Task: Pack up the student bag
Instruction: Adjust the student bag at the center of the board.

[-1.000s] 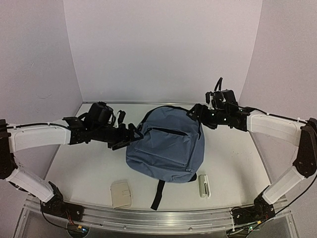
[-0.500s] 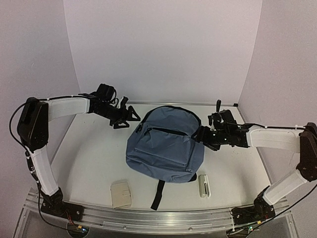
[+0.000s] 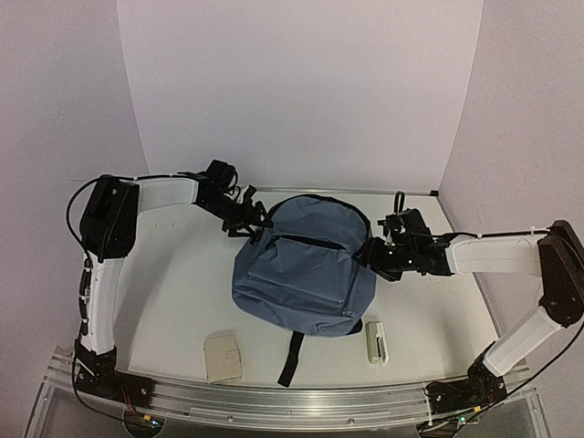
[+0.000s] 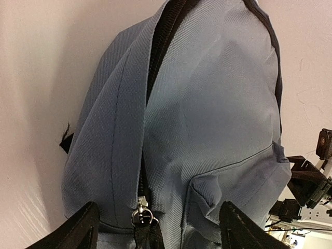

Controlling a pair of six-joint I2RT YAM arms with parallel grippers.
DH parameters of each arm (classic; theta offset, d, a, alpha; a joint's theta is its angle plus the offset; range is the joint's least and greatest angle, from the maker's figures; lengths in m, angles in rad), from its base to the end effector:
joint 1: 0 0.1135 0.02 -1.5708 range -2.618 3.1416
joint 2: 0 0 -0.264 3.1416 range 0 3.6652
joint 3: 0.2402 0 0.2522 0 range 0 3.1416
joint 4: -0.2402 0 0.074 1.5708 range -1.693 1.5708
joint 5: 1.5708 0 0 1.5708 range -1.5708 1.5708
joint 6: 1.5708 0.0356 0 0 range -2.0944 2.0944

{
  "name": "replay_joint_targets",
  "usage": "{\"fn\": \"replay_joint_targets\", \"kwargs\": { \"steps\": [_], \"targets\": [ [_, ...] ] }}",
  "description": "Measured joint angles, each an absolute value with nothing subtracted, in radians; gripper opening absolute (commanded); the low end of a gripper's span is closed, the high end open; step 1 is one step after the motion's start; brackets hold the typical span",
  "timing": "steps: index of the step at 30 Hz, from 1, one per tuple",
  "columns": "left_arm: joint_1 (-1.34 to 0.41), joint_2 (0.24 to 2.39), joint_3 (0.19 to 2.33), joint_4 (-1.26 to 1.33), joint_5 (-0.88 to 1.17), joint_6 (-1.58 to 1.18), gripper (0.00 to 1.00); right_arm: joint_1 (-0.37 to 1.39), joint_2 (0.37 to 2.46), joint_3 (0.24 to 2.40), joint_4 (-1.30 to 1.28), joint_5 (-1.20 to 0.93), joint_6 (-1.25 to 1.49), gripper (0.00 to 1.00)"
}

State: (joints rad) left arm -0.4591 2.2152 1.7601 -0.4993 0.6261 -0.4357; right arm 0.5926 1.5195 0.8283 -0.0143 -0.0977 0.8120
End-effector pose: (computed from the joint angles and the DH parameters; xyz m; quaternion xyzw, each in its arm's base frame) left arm 0.4250 -0.2334 0.1869 0.1040 0.9054 -0.3894 0.1332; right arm 0.2608 0.1798 0.1963 0.0789 0.9036 0.3044 0.2910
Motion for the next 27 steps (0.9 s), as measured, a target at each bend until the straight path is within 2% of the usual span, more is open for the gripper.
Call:
{"fn": "replay_joint_targets", "kwargs": {
  "steps": [3,7,9,12,14,17,21,27],
  "targets": [
    [-0.459,2.248,1.800,-0.511,0.634,-0.434,0.55,0.593,1.548,0.822,0.010,-0.104,0.819,0.47],
    [-0.457,2.280,1.827,-0.528,0.640,-0.433,0.48,0.592,1.571,0.818,0.035,-0.115,0.823,0.34],
    [-0.456,2.295,1.841,-0.538,0.646,-0.436,0.37,0.591,1.582,0.817,0.046,-0.121,0.821,0.29],
    [-0.455,2.319,1.866,-0.557,0.664,-0.438,0.15,0.591,1.597,0.818,0.057,-0.126,0.821,0.14],
    [-0.455,2.329,1.872,-0.560,0.680,-0.444,0.08,0.590,1.602,0.818,0.068,-0.132,0.821,0.05],
    [-0.457,2.329,1.869,-0.560,0.687,-0.448,0.01,0.590,1.602,0.818,0.083,-0.140,0.813,0.00],
    [-0.457,2.306,1.810,-0.507,0.684,-0.458,0.00,0.591,1.602,0.818,0.088,-0.140,0.808,0.00],
    [-0.452,2.150,1.585,-0.396,0.641,-0.495,0.00,0.590,1.622,0.861,0.076,-0.134,0.766,0.00]
  ]
}}
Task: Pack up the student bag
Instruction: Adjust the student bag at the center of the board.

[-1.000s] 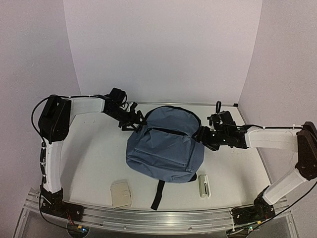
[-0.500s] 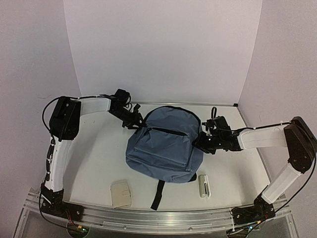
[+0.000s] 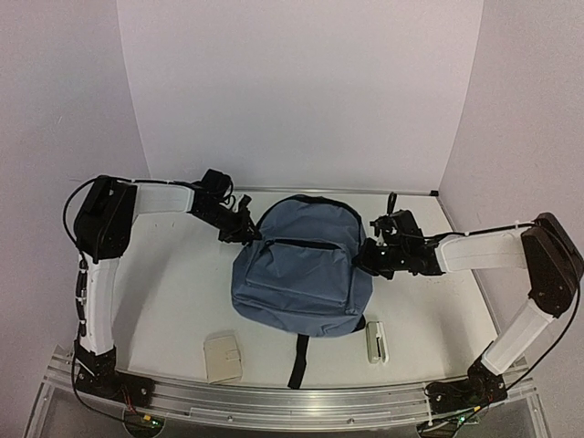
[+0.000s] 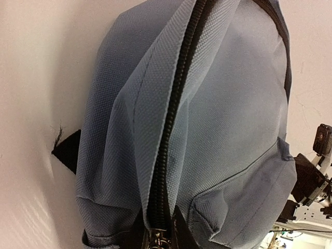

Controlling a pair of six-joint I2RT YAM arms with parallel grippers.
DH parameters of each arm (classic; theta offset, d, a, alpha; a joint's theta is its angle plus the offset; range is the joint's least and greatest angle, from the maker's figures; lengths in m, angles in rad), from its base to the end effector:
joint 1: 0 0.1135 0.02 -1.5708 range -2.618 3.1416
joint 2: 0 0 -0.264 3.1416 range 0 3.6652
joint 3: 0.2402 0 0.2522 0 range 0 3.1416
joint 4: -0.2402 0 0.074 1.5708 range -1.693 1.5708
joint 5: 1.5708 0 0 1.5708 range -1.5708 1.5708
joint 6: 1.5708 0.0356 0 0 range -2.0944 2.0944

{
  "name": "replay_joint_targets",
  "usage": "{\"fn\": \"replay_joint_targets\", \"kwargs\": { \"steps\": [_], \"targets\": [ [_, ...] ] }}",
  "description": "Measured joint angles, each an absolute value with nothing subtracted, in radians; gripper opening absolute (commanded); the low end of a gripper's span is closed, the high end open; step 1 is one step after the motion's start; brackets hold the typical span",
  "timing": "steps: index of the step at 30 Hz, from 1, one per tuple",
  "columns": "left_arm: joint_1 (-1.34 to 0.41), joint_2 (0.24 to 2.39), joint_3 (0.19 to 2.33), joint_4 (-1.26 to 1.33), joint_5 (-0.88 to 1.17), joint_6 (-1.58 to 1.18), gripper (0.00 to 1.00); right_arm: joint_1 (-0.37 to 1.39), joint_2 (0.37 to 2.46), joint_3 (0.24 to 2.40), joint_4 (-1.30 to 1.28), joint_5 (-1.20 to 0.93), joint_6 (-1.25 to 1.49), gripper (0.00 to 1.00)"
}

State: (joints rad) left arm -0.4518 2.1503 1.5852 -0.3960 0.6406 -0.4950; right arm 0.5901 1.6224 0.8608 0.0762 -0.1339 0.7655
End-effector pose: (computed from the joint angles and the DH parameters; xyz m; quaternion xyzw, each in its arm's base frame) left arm 0.4066 -0.2210 0.1698 0.0749 0.9072 -0.3972 0.1166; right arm 0.2773 0.1914 0.1824 0.0504 0.9006 0.3151 0.2950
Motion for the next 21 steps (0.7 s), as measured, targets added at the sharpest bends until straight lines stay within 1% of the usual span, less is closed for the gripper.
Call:
{"fn": "replay_joint_targets", "kwargs": {
  "steps": [8,9,10,11,12,14,15,16,17,19,21],
  "targets": [
    [-0.456,1.887,1.265,-0.238,0.590,-0.621,0.00,0.554,1.701,0.957,0.057,-0.182,0.702,0.00],
    [-0.458,1.870,1.238,-0.222,0.591,-0.635,0.01,0.549,1.711,0.972,0.054,-0.188,0.694,0.03],
    [-0.459,1.859,1.219,-0.211,0.593,-0.650,0.04,0.545,1.717,0.983,0.050,-0.191,0.686,0.10],
    [-0.459,1.854,1.207,-0.204,0.597,-0.657,0.07,0.542,1.724,0.998,0.038,-0.194,0.677,0.20],
    [-0.459,1.853,1.201,-0.202,0.599,-0.661,0.15,0.539,1.728,1.012,0.029,-0.193,0.672,0.30],
    [-0.457,1.852,1.201,-0.211,0.600,-0.658,0.38,0.530,1.731,1.039,0.015,-0.173,0.658,0.51],
    [-0.457,1.851,1.201,-0.215,0.601,-0.655,0.49,0.524,1.730,1.052,0.007,-0.167,0.652,0.56],
    [-0.456,1.848,1.202,-0.226,0.602,-0.651,0.60,0.518,1.728,1.064,0.001,-0.161,0.650,0.57],
    [-0.455,1.843,1.202,-0.241,0.601,-0.643,0.67,0.513,1.720,1.069,-0.004,-0.156,0.644,0.58],
    [-0.453,1.826,1.213,-0.292,0.596,-0.624,0.75,0.506,1.690,1.070,-0.028,-0.153,0.640,0.59],
    [-0.452,1.803,1.250,-0.367,0.580,-0.588,0.79,0.503,1.645,1.070,-0.053,-0.162,0.641,0.58]
  ]
}}
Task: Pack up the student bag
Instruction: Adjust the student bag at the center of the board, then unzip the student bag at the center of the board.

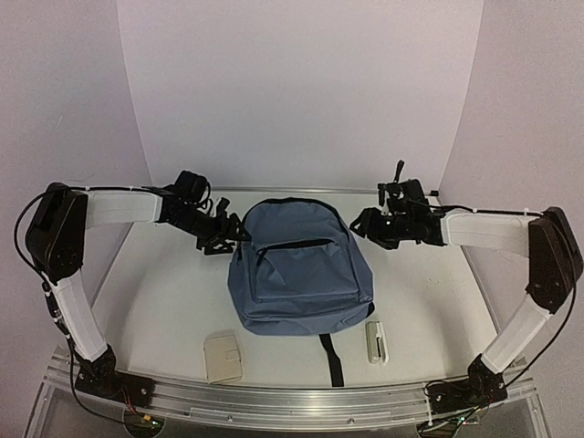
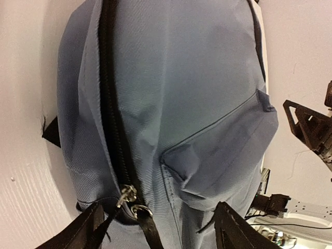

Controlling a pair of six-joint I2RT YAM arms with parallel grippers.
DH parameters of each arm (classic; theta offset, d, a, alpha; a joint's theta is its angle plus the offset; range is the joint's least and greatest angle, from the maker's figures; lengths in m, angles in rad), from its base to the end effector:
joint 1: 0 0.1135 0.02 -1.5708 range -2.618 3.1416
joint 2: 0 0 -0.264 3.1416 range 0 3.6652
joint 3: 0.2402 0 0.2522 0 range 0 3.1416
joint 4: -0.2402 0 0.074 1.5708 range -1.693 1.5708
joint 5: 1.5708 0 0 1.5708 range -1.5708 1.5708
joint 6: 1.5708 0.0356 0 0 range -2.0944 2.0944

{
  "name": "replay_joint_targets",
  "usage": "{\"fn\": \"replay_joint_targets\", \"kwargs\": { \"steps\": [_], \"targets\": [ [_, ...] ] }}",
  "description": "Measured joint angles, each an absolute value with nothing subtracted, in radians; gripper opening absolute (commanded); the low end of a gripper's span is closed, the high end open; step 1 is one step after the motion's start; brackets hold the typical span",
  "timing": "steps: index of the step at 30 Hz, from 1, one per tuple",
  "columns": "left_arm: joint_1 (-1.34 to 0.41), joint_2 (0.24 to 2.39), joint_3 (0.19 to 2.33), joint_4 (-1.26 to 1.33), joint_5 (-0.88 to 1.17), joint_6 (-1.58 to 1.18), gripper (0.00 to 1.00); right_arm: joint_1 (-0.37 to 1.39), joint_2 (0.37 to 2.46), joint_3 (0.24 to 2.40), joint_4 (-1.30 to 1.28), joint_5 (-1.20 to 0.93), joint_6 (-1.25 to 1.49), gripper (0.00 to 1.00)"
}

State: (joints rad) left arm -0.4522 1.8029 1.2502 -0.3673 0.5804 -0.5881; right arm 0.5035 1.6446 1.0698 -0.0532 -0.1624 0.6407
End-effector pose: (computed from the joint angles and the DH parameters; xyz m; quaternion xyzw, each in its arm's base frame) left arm 0.3365 -0.1852 0.2103 0.0296 0.9120 -0.3875 0.1311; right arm 0.3178 0.1816 0.2298 0.0241 0.8884 0.3058 0.3414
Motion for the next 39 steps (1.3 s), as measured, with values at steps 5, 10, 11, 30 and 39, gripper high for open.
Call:
{"fn": "replay_joint_targets", "kwargs": {
  "steps": [5,10,11,30,39],
  "targets": [
    [-0.452,1.768,1.366,-0.481,0.572,-0.512,0.82,0.515,1.502,1.066,-0.073,-0.251,0.684,0.55],
    [-0.450,1.765,1.474,-0.573,0.575,-0.414,0.79,0.632,1.445,1.066,-0.057,-0.282,0.770,0.50],
    [-0.450,1.767,1.488,-0.589,0.575,-0.396,0.79,0.665,1.446,1.066,-0.053,-0.282,0.789,0.49],
    [-0.444,1.828,1.383,-0.643,0.657,-0.332,0.63,1.000,1.816,1.253,0.105,-0.139,1.100,0.37],
    [-0.439,1.862,1.375,-0.620,0.687,-0.334,0.51,1.001,1.952,1.355,0.123,-0.111,1.127,0.33]
  ]
}}
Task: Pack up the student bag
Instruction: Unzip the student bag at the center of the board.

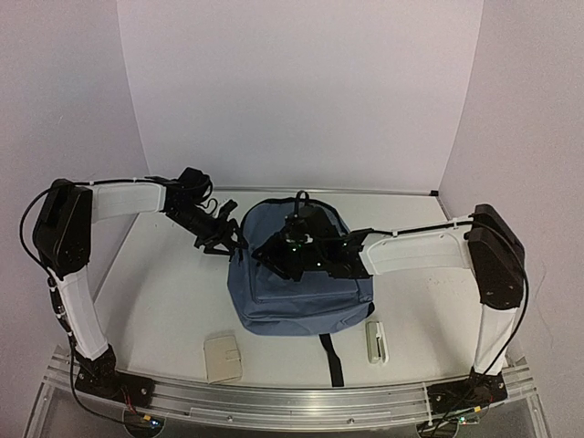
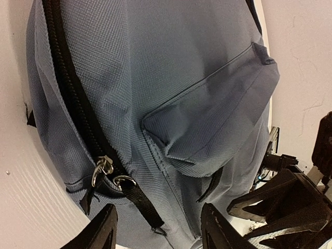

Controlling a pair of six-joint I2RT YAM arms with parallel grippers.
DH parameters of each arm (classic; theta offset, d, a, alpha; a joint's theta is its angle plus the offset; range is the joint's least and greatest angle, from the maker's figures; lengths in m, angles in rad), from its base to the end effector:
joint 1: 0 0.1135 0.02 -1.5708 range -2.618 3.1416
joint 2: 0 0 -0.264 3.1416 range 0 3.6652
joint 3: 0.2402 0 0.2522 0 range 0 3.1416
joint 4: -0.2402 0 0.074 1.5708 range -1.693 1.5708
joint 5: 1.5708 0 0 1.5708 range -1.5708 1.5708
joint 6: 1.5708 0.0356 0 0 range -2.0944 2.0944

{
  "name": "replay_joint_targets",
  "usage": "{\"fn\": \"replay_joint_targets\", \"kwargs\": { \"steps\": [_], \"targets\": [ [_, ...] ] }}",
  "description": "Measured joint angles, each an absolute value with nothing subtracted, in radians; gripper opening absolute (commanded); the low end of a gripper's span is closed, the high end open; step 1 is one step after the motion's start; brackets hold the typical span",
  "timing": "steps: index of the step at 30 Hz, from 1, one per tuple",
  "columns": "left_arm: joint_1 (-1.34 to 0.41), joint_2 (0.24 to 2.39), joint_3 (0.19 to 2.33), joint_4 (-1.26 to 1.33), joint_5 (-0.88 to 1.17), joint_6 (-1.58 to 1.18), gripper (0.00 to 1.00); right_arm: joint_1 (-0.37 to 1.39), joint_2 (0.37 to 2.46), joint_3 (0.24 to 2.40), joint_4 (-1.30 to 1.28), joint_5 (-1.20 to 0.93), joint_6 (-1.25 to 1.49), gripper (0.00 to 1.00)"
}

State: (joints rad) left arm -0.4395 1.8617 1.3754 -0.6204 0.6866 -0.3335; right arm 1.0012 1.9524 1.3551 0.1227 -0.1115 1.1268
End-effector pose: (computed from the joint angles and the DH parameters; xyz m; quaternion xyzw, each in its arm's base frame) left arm 0.3395 -0.1846 0.2142 0.1259 0.9110 -0.3850 0.0771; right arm 0.2404 0.3827 0.2204 0.0245 0.8523 0.4779 0.2109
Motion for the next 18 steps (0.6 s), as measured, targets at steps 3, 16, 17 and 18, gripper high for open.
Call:
{"fn": "replay_joint_targets", "kwargs": {
  "steps": [3,16,17,18],
  "targets": [
    [-0.439,1.875,1.375,-0.617,0.696,-0.336,0.48,1.001,1.987,1.368,0.124,-0.109,1.134,0.33],
    [-0.437,1.924,1.375,-0.612,0.731,-0.340,0.32,1.004,2.014,1.371,0.129,-0.050,1.153,0.32],
    [-0.437,1.926,1.375,-0.610,0.733,-0.339,0.29,1.004,2.019,1.374,0.129,-0.047,1.153,0.30],
    [-0.436,1.929,1.375,-0.609,0.734,-0.340,0.27,1.004,2.025,1.379,0.131,-0.044,1.153,0.30]
  ]
}}
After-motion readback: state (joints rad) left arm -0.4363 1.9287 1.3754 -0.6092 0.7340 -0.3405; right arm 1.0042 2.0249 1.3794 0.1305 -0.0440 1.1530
